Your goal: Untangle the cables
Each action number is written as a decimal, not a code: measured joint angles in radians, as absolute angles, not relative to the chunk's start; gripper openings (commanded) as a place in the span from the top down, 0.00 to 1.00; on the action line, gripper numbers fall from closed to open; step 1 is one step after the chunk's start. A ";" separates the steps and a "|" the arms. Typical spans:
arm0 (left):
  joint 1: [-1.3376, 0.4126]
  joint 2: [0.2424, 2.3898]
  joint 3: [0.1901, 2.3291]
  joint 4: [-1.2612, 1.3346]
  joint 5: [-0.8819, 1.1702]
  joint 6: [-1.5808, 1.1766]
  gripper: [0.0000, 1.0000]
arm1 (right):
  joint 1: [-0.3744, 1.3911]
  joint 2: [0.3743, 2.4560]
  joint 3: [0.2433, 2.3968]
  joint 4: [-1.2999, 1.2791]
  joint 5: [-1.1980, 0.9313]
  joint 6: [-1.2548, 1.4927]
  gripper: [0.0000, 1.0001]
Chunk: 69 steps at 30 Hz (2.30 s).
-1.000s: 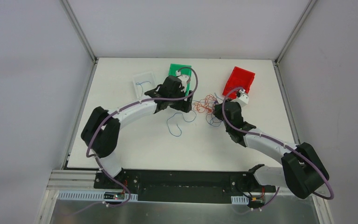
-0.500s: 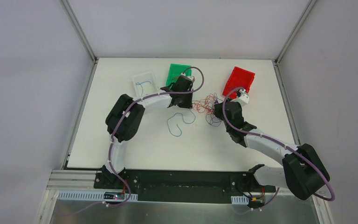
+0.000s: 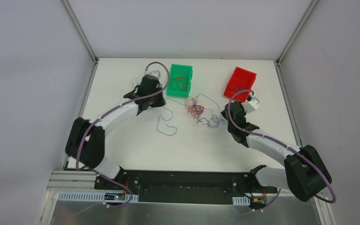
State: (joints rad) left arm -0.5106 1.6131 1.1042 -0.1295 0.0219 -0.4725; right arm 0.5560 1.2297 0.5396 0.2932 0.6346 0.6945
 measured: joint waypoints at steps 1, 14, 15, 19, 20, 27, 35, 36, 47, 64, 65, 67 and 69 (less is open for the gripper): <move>-0.479 1.561 1.071 -0.128 0.019 -0.473 1.00 | 0.551 1.228 0.540 0.282 0.656 0.712 1.00; -0.327 1.141 0.815 -0.142 0.056 -0.469 1.00 | 0.493 1.183 0.511 0.345 0.520 0.679 0.47; -0.327 1.152 0.821 -0.142 0.100 -0.461 1.00 | 0.492 1.201 0.513 0.381 0.448 0.657 0.43; -0.329 1.174 0.853 -0.151 0.266 -0.436 1.00 | 0.506 1.371 0.571 0.493 0.108 0.569 0.37; -0.334 1.173 0.868 -0.156 0.311 -0.428 1.00 | 0.515 1.422 0.599 0.505 0.032 0.555 0.35; -0.361 1.131 0.958 -0.169 0.515 -0.389 1.00 | 0.644 1.592 0.736 0.519 -0.235 0.448 0.23; -0.361 1.079 1.011 -0.177 0.597 -0.361 1.00 | 0.719 1.682 0.814 0.524 -0.313 0.383 0.27; -0.361 1.080 1.013 -0.179 0.600 -0.359 1.00 | 0.723 1.691 0.814 0.525 -0.318 0.381 0.30; -0.361 1.082 1.041 -0.201 0.629 -0.359 1.00 | 0.773 1.715 0.814 0.609 -0.349 0.382 0.51; -0.381 1.091 1.043 -0.221 0.535 -0.378 1.00 | 0.836 1.737 0.815 0.637 -0.238 0.379 1.00; -0.381 1.083 1.043 -0.233 0.496 -0.379 1.00 | 0.832 1.732 0.812 0.627 -0.205 0.382 1.00; -0.379 1.047 1.042 -0.276 0.360 -0.378 1.00 | 0.804 1.698 0.781 0.611 -0.117 0.408 1.00; -0.375 0.989 1.029 -0.319 0.221 -0.378 1.00 | 0.744 1.644 0.739 0.608 -0.068 0.450 1.00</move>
